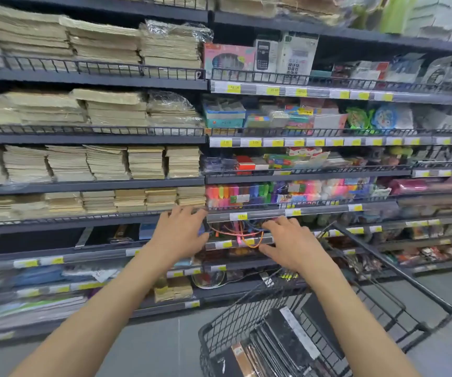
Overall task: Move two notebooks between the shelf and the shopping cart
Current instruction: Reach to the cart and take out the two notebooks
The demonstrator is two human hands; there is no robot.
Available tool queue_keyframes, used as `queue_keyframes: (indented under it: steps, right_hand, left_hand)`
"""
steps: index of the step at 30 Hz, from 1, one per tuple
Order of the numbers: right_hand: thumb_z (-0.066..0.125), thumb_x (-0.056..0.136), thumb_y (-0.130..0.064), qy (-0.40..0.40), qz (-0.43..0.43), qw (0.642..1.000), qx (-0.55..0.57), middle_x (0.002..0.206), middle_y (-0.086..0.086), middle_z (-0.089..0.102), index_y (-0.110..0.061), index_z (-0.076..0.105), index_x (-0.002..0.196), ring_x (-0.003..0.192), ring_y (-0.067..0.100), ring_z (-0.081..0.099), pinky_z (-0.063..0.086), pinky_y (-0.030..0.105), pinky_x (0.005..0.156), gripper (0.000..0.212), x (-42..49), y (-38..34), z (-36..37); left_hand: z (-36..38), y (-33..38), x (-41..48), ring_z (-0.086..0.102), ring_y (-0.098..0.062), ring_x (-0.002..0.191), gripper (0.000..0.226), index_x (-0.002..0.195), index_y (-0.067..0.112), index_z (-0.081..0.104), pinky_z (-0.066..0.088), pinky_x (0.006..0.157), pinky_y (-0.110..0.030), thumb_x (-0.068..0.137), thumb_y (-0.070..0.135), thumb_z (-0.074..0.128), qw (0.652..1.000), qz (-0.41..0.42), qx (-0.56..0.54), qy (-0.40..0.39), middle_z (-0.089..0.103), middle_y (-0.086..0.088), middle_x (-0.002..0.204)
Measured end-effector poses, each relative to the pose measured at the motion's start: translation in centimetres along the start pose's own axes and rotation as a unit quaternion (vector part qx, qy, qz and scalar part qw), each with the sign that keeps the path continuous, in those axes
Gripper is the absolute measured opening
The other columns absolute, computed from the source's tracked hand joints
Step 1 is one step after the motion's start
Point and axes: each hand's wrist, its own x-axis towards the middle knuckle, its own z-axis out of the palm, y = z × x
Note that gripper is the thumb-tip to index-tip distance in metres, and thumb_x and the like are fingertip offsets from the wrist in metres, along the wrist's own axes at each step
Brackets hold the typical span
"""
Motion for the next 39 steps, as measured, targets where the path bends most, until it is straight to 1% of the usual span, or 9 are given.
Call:
queue_keyframes:
  steps: [7,10,15,23,26,28,30,36,39]
  right_hand:
    - [0.05,0.098,-0.051,-0.017,0.012,1.0,0.004,0.156,0.009,0.033,-0.023,0.028,0.155,0.142,0.032,0.032,0.037,0.049,0.11,0.067,1.0,-0.8,1.3]
    - [0.052,0.097,-0.053,-0.021,0.015,1.0,-0.001,0.157,0.009,0.031,-0.022,0.028,0.154,0.143,0.032,0.031,0.035,0.05,0.111,0.069,1.9,-3.0,1.8]
    - [0.051,0.098,-0.052,-0.012,0.013,1.0,0.008,0.157,0.007,0.032,-0.024,0.027,0.155,0.145,0.031,0.028,0.033,0.05,0.113,0.068,4.3,-7.6,2.2]
    - [0.05,0.098,-0.052,-0.035,0.048,0.998,0.022,0.153,0.008,0.036,-0.021,0.034,0.152,0.139,0.032,0.035,0.037,0.049,0.109,0.064,6.7,-12.8,3.1]
    - [0.05,0.099,-0.051,-0.068,0.073,0.994,0.041,0.154,0.01,0.034,-0.02,0.036,0.151,0.143,0.034,0.03,0.036,0.052,0.11,0.062,7.1,-12.9,4.6]
    - [0.05,0.099,-0.051,-0.083,0.086,0.992,0.05,0.157,0.011,0.03,-0.021,0.033,0.153,0.145,0.035,0.027,0.036,0.053,0.11,0.064,7.3,-12.5,5.7]
    - [0.051,0.099,-0.051,-0.095,0.101,0.989,0.054,0.156,0.013,0.031,-0.022,0.029,0.155,0.143,0.035,0.03,0.037,0.053,0.109,0.067,7.4,-11.8,6.9]
    - [0.051,0.099,-0.05,-0.126,0.167,0.974,0.088,0.154,0.013,0.035,-0.02,0.037,0.152,0.141,0.035,0.034,0.039,0.051,0.107,0.063,9.2,-8.2,10.9]
    - [0.051,0.099,-0.047,-0.134,0.2,0.965,0.106,0.148,0.014,0.041,-0.017,0.04,0.149,0.137,0.035,0.038,0.041,0.049,0.106,0.059,10.7,-5.9,13.5]
  left_hand:
    - [0.5,-1.7,0.7,0.032,-0.031,0.143,0.063,0.154,0.03,0.027,0.035,0.109,-0.051,0.098,0.054,0.043,1.0,-0.004,0.006,-0.021,0.037,-0.006,0.155]
    - [1.0,-4.1,0.6,0.03,-0.034,0.144,0.063,0.154,0.031,0.027,0.034,0.11,-0.054,0.098,0.056,0.043,1.0,-0.007,0.011,-0.027,0.034,-0.009,0.157]
    - [1.4,-9.0,0.7,0.027,-0.034,0.146,0.063,0.155,0.029,0.024,0.029,0.112,-0.054,0.099,0.05,0.045,0.999,-0.001,0.013,-0.038,0.029,-0.009,0.16]
    - [3.2,-14.9,1.9,0.039,-0.035,0.137,0.058,0.15,0.023,0.036,0.035,0.108,-0.054,0.099,0.049,0.044,0.998,0.016,0.009,-0.061,0.043,-0.009,0.15]
    - [4.5,-15.7,2.9,0.039,-0.036,0.136,0.058,0.15,0.022,0.036,0.037,0.105,-0.053,0.099,0.048,0.044,0.996,0.036,0.004,-0.085,0.044,-0.01,0.148]
    - [5.6,-15.8,3.8,0.04,-0.036,0.135,0.057,0.15,0.021,0.037,0.039,0.104,-0.052,0.099,0.047,0.044,0.994,0.05,0.002,-0.102,0.045,-0.011,0.147]
    - [6.9,-15.5,5.0,0.043,-0.035,0.133,0.054,0.146,0.02,0.042,0.041,0.102,-0.052,0.099,0.046,0.046,0.991,0.065,0.001,-0.115,0.048,-0.011,0.144]
    - [10.9,-12.8,10.5,0.047,-0.034,0.128,0.049,0.14,0.019,0.047,0.044,0.098,-0.049,0.099,0.045,0.047,0.983,0.125,-0.007,-0.137,0.054,-0.011,0.136]
    - [13.1,-10.7,14.2,0.051,-0.033,0.124,0.047,0.138,0.018,0.049,0.047,0.094,-0.047,0.098,0.044,0.047,0.976,0.16,-0.007,-0.145,0.057,-0.011,0.131]
